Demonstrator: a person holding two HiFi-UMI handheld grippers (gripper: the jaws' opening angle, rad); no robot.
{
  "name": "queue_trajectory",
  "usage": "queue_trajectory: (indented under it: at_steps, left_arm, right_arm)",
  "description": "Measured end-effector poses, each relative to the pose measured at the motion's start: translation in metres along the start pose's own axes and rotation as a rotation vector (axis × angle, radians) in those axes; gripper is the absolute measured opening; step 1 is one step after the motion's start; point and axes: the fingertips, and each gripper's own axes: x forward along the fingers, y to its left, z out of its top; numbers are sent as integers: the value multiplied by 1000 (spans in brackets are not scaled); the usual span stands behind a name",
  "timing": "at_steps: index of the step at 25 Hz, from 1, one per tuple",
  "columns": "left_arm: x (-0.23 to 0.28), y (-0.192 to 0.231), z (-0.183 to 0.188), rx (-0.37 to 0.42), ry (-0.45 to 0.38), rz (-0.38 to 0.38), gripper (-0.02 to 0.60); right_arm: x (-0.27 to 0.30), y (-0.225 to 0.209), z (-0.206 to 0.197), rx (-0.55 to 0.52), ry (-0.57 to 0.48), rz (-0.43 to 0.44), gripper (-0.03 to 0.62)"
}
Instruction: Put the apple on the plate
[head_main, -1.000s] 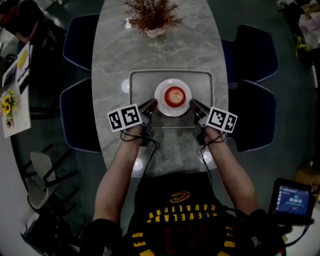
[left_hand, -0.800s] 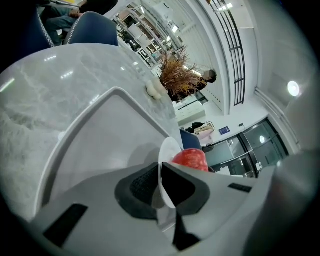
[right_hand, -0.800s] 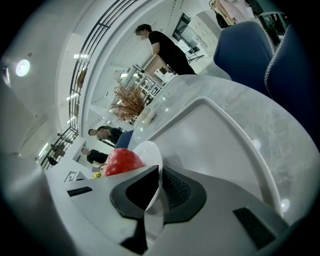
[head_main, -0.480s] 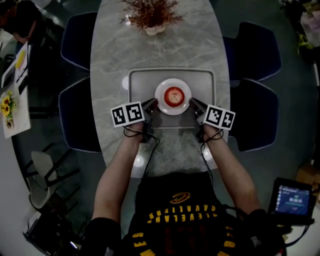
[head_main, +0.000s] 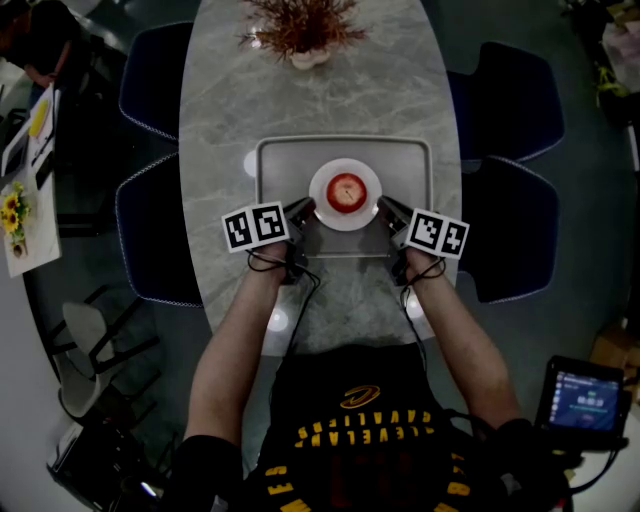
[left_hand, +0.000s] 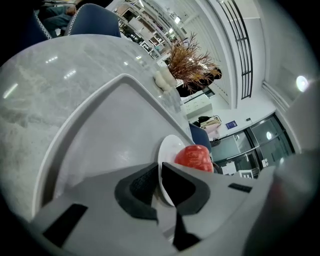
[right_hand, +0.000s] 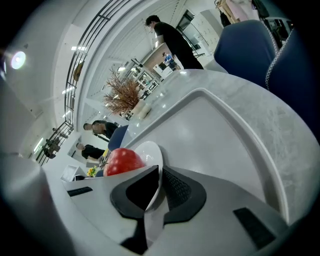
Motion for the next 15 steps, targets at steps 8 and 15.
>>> queue_trajectory:
  at_steps: [8, 15]
  left_arm:
    - [0, 0, 0, -3, -2, -2, 23]
    - [0, 1, 2, 29, -11, 32, 25]
  right_arm:
    - [0, 0, 1, 1, -4, -1, 32]
    - [1, 0, 1, -12, -11, -6, 34]
